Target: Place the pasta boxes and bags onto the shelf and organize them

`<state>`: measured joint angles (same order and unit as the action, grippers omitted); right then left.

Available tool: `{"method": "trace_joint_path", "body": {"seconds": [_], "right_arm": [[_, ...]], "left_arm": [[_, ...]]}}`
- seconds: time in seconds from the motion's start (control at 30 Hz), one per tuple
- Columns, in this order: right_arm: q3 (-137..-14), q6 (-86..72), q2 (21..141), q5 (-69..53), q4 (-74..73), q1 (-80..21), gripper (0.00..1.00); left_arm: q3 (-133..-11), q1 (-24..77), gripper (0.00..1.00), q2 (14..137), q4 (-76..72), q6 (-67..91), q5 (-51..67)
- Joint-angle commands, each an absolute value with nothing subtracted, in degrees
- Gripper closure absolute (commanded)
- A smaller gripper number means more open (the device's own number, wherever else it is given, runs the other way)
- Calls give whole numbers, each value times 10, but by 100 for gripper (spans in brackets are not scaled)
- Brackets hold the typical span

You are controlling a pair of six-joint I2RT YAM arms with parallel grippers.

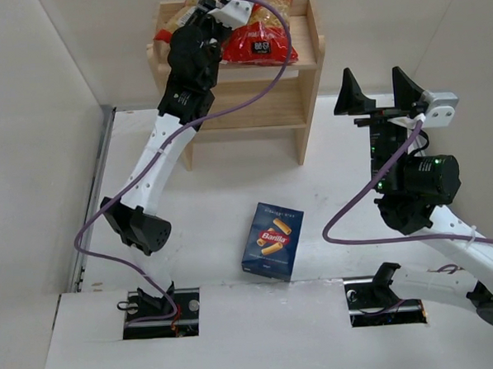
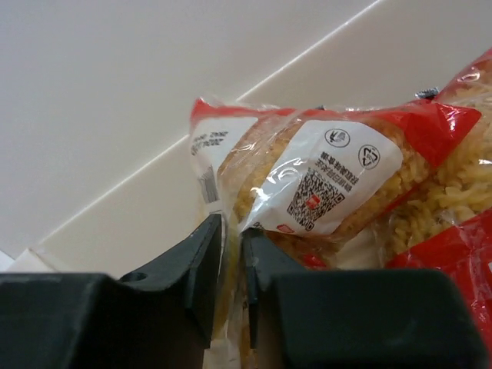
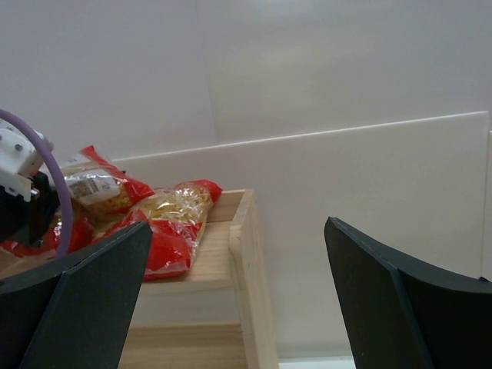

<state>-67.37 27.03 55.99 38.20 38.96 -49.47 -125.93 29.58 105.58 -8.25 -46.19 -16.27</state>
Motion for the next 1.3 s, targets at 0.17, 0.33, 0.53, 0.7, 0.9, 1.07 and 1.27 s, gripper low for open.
{"method": "trace_joint_path", "body": {"seconds": [0.17, 0.33, 0.53, 0.7, 0.9, 1.07, 1.27], "right_arm": [[-707, 260, 554, 387, 317, -501, 0], [-703, 143, 527, 342, 145, -507, 0], [-631, -168, 502, 158, -105, -456, 0], [-499, -334, 525, 59, -85, -403, 0], [-383, -419, 565, 29, -28, -368, 0], [-351, -477, 651, 5, 25, -388, 0], [-312, -555, 671, -4, 12, -433, 0]], "left_arm": [[-1346, 259, 49, 1027, -206, -465, -212], [-1345, 257, 20, 995, -226, -467, -205], [-1267, 226, 0, 891, -228, -482, -192], [-1095, 170, 0, 773, -224, -506, -208], [-897, 123, 0, 636, -190, -505, -240], [-729, 102, 0, 542, -165, -495, -293], [-601, 104, 0, 463, -57, -425, -327]]}}
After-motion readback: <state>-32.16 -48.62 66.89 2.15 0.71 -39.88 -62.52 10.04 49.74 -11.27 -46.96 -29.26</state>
